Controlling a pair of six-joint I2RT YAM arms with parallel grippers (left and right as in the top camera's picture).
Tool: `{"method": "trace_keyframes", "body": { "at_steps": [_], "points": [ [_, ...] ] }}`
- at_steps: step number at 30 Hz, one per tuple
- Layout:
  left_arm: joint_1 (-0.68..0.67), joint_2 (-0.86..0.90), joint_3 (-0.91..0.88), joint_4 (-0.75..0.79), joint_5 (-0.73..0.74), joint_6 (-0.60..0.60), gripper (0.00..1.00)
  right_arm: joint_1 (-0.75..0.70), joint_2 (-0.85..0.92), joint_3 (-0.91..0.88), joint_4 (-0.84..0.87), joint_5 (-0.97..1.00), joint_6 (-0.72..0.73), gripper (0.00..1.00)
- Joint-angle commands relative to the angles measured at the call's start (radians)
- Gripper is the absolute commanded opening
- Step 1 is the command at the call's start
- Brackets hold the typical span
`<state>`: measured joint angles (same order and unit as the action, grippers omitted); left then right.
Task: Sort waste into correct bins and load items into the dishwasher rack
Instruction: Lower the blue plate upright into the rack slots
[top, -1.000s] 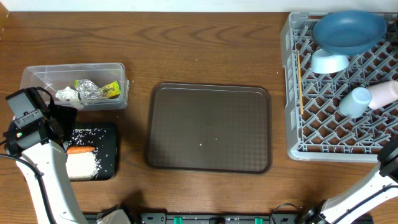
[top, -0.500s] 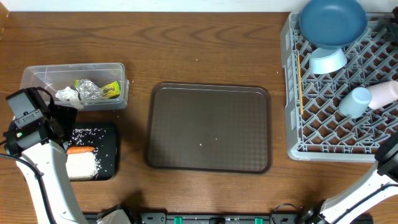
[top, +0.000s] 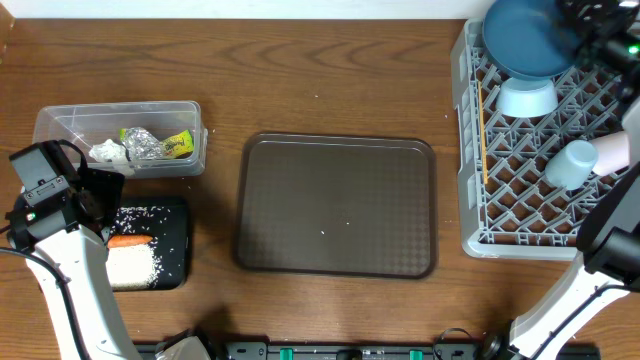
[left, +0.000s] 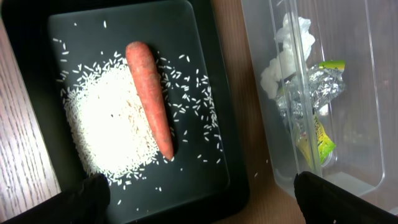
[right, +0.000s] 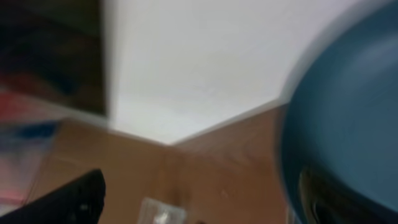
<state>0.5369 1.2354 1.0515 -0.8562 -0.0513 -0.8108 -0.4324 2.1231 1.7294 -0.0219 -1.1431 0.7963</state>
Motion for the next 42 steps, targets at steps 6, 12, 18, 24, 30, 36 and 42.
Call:
{"method": "trace_keyframes", "body": {
  "at_steps": [6,12,18,24,30,36,42],
  "points": [
    [0.006,0.001,0.019,-0.003,-0.004,0.006,0.98,0.213,-0.164,0.136,-0.572,0.897,-0.674,0.99],
    [0.006,0.001,0.019,-0.003,-0.004,0.006,0.98,0.367,-0.172,0.248,-0.624,1.079,-0.792,0.99],
    [0.006,0.001,0.019,-0.003,-0.004,0.006,0.98,0.485,-0.119,0.249,-0.596,1.377,-0.946,0.95],
    [0.006,0.001,0.019,-0.003,-0.004,0.006,0.98,0.503,-0.025,0.249,-0.611,1.442,-0.958,0.83],
    [0.006,0.001,0.019,-0.003,-0.004,0.006,0.98,0.491,0.025,0.249,-0.615,1.458,-0.958,0.79],
    [0.006,0.001,0.019,-0.003,-0.004,0.006,0.98,0.476,0.050,0.248,-0.626,1.452,-0.959,0.63],
    [0.006,0.001,0.019,-0.003,-0.004,0.006,0.98,0.474,0.103,0.247,-0.636,1.457,-0.959,0.61]
  ]
}}
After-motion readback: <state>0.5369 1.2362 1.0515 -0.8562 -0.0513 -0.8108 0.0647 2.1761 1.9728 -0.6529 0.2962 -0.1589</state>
